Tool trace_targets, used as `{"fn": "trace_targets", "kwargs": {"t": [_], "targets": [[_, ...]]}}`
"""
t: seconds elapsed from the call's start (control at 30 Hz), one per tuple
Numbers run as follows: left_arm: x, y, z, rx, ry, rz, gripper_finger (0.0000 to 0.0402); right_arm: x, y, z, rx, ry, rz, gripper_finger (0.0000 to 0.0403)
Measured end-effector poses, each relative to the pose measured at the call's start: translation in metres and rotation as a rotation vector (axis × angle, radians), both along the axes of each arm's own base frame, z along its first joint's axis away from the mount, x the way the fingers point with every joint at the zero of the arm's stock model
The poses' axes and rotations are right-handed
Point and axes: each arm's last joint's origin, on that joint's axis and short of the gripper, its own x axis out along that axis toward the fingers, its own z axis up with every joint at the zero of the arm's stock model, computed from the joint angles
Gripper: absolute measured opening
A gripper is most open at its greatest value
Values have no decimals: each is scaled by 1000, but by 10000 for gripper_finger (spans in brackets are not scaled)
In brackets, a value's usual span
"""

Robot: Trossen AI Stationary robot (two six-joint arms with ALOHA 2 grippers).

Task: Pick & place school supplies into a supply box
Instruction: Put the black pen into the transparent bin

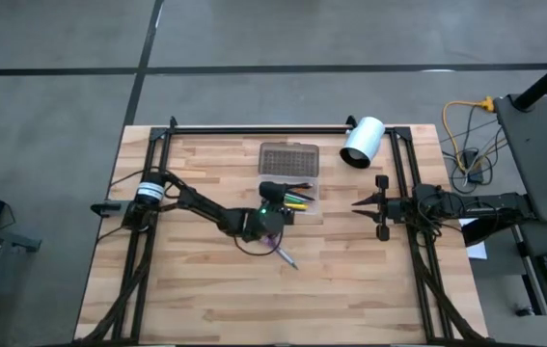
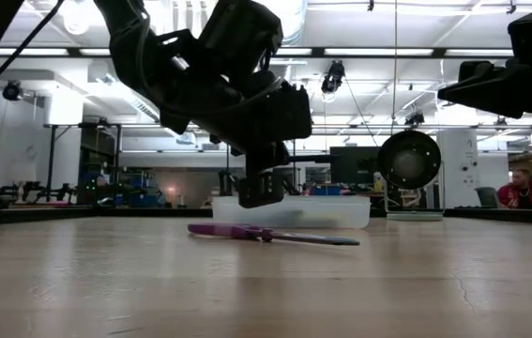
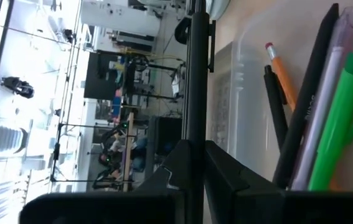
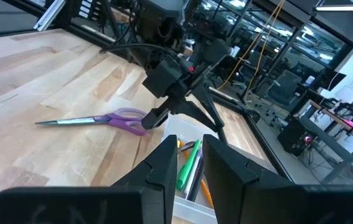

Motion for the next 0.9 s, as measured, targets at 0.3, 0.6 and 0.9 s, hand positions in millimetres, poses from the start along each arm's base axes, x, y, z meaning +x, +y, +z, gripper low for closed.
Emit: {"fn": "trace_targets", "kwargs": {"t": [0.3, 0.6, 0.9], "targets": [[1, 1, 2, 9, 10, -3, 8, 0, 0, 0, 0, 0, 0, 68], [1, 1, 2, 9, 11, -4, 15, 0, 0, 0, 0, 0, 0, 68], [1, 1, 2, 9, 11, -4, 18, 0, 0, 0, 0, 0, 0, 68]]}}
